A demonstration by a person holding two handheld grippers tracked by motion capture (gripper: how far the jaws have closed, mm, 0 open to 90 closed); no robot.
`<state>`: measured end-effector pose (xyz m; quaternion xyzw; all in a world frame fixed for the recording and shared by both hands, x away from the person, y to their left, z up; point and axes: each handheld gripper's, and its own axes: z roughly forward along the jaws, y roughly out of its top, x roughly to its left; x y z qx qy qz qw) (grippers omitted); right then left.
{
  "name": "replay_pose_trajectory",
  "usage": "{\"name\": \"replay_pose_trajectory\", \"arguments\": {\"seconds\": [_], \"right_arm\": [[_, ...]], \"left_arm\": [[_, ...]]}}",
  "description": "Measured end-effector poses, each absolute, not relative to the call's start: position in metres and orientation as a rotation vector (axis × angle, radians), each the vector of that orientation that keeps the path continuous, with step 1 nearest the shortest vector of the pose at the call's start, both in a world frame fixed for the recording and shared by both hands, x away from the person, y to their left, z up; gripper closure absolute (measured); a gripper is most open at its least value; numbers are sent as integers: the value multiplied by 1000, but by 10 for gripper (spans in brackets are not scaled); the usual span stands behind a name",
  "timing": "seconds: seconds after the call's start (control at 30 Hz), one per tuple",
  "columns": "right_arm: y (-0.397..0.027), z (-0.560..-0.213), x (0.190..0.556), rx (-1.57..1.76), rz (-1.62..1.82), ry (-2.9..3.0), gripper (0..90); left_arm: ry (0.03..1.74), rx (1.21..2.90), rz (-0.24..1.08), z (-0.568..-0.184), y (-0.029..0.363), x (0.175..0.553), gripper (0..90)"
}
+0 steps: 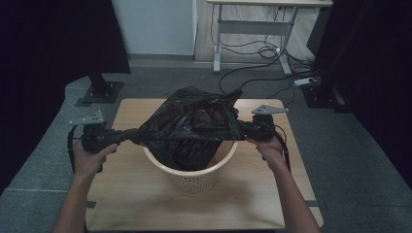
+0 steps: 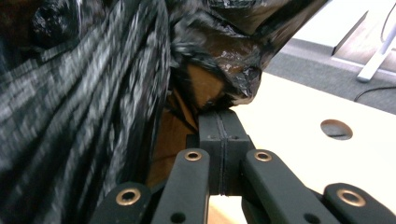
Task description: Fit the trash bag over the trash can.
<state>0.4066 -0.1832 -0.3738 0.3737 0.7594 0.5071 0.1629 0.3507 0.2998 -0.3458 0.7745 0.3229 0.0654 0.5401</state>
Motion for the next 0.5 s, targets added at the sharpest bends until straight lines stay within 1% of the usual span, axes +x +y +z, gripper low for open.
{"name": "replay_pose_trajectory", "arguments": {"seconds": [0.23,0.5], "right_arm": [[-183,-394,413,1115,1453,2232,891],[-181,-413,421,1164,1485,2262,892]], "left_arm": [[791,1842,123,-356,297,358,895],[827,1853,114,-363,290,368,895]]}}
